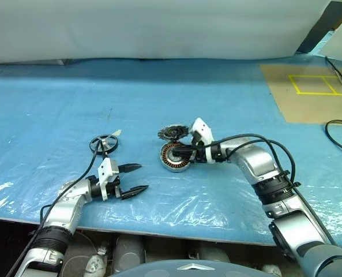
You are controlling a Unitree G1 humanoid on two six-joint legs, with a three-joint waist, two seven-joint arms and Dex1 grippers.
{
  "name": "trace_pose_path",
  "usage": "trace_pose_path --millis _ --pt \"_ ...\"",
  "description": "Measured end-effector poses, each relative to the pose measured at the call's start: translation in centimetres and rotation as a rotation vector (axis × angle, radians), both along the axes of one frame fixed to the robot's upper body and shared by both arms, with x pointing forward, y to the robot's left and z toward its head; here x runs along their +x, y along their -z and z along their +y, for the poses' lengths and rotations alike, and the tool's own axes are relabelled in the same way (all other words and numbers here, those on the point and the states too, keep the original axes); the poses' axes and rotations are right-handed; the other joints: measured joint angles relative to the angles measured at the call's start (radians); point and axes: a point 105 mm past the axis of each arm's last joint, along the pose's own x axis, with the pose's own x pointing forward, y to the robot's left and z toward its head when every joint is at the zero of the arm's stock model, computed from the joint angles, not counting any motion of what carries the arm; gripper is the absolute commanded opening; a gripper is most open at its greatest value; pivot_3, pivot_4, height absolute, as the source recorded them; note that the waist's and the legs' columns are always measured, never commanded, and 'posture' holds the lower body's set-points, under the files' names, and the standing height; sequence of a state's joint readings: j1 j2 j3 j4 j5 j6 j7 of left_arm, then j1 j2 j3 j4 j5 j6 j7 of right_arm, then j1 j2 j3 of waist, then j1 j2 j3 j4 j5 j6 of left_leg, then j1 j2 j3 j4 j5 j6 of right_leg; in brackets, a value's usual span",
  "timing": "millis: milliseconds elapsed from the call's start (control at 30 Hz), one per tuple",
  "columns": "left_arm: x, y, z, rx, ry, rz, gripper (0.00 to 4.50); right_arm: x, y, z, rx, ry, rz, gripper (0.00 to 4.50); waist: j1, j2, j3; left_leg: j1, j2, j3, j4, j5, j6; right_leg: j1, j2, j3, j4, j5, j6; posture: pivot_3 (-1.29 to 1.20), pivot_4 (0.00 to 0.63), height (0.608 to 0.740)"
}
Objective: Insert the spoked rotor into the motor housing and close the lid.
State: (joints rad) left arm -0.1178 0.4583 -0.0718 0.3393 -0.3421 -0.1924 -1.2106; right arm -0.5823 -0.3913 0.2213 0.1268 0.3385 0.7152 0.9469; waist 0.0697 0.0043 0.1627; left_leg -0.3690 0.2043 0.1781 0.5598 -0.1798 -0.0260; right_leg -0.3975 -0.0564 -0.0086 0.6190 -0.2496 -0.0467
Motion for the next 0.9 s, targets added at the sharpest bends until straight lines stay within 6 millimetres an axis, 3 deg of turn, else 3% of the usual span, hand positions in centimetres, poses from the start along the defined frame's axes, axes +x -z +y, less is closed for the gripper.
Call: trace_pose_path --millis 133,200,300,433,600,767,900 --pt "0.0 0.0 0.0 0.000 0.001 0.000 4.04 0.2 -2.0 0.1 0.064 -0.010 -0.008 0.03 0.001 0.000 0.000 0.000 0.000 0.000 0.000 0.000 0.000 0.000 0.000 0.000 0.000 0.000 0.000 0.00 0.150 0.740" --pt "0.0 0.0 0.0 0.000 0.001 0.001 4.04 -0.1 -1.1 -0.1 0.008 -0.025 -0.010 0.03 0.001 0.000 0.000 0.000 0.000 0.000 -0.001 0.001 -0.001 0.000 0.000 0.000 0.000 0.000 0.000 0.00 0.150 0.740" --pt "0.0 0.0 0.0 -0.001 0.001 0.000 4.04 -1.6 1.7 -0.5 -0.105 -0.088 -0.003 0.03 0.001 0.000 0.000 0.000 0.000 0.000 -0.001 0.001 -0.001 0.000 0.000 0.000 -0.001 0.000 0.000 0.00 0.150 0.740" --pt "0.0 0.0 0.1 0.004 -0.005 0.004 4.04 -1.9 1.9 -0.3 -0.154 -0.134 -0.063 0.03 -0.001 0.001 -0.001 0.003 0.000 0.001 -0.002 0.000 0.001 0.002 0.000 0.001 -0.001 0.000 0.000 0.00 0.150 0.740" --pt "0.1 0.0 0.0 0.007 -0.003 0.005 4.04 -0.9 1.9 -0.4 -0.189 -0.114 -0.116 0.03 -0.001 0.000 -0.002 0.004 0.000 0.001 -0.002 0.000 0.001 0.003 0.000 0.001 -0.001 0.000 0.000 0.00 0.150 0.740" --pt "0.2 -0.1 0.0 0.007 0.001 0.001 4.04 -0.4 1.3 -0.3 -0.073 -0.040 -0.019 0.03 0.000 0.000 -0.001 0.002 0.000 0.001 -0.002 0.000 0.001 0.002 0.000 0.001 -0.001 0.000 0.000 0.00 0.150 0.740" --pt "0.1 -0.1 0.0 0.005 0.005 0.000 4.04 -0.3 -0.4 -0.7 0.048 -0.014 0.056 0.03 0.001 0.000 -0.001 0.001 0.000 0.001 -0.002 0.000 0.001 0.000 0.000 0.001 -0.001 0.000 0.000 0.00 0.150 0.740"
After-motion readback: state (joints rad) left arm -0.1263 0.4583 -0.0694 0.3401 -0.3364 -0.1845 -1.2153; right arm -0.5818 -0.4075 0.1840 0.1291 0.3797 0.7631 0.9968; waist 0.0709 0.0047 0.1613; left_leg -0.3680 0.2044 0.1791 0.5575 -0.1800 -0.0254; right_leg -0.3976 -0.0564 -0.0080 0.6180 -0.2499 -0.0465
